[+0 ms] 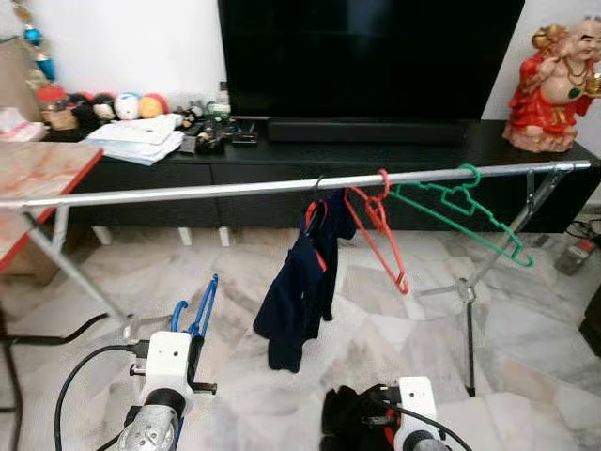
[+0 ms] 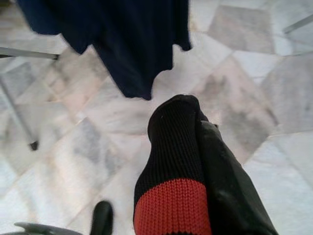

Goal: Hang hanger

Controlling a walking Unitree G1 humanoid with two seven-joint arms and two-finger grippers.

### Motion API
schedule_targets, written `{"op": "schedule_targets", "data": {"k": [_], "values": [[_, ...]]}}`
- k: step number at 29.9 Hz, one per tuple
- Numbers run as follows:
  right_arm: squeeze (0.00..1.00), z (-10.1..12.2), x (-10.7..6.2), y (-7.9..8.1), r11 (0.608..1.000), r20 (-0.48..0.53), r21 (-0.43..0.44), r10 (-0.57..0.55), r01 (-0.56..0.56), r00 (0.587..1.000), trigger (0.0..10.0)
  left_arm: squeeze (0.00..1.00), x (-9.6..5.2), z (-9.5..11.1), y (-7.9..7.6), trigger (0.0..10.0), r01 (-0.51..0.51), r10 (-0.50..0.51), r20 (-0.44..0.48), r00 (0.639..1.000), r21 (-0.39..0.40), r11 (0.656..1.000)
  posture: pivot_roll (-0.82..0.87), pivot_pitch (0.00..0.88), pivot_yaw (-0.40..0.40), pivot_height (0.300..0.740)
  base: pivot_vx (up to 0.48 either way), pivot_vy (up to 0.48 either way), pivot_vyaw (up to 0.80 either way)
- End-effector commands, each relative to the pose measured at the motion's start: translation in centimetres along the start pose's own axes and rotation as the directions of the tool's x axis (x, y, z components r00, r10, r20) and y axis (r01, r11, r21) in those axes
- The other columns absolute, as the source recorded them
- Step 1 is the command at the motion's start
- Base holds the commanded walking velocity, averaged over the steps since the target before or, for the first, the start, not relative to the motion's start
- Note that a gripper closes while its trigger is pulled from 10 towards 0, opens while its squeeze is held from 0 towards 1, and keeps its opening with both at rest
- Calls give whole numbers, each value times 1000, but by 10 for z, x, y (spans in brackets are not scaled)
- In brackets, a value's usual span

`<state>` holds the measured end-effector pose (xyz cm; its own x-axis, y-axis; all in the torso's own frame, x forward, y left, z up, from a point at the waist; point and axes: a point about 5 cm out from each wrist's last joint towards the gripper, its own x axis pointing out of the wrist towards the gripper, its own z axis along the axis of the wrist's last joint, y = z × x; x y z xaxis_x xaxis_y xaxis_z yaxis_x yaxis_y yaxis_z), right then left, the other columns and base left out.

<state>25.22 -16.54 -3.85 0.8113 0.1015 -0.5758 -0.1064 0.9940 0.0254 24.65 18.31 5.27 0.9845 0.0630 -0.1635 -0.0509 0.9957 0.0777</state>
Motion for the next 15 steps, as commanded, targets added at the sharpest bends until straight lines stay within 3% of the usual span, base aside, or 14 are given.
{"op": "schedule_targets", "data": {"k": [1, 15], "values": [[0, -3, -1, -2, 1000, -2, 8, -9, 9, 1000, 10000, 0, -1, 0, 0, 10000, 1, -1, -6, 1000, -14, 1000, 80, 41, 41, 740, -326, 0, 0], [0, 2, -1, -2, 1000, 23, 12, -5, 5, 1000, 10000, 0, -1, 0, 1, 10000, -3, 3, -10, 1000, -43, 999, 81, 40, 37, 740, -300, 0, 0]]}}
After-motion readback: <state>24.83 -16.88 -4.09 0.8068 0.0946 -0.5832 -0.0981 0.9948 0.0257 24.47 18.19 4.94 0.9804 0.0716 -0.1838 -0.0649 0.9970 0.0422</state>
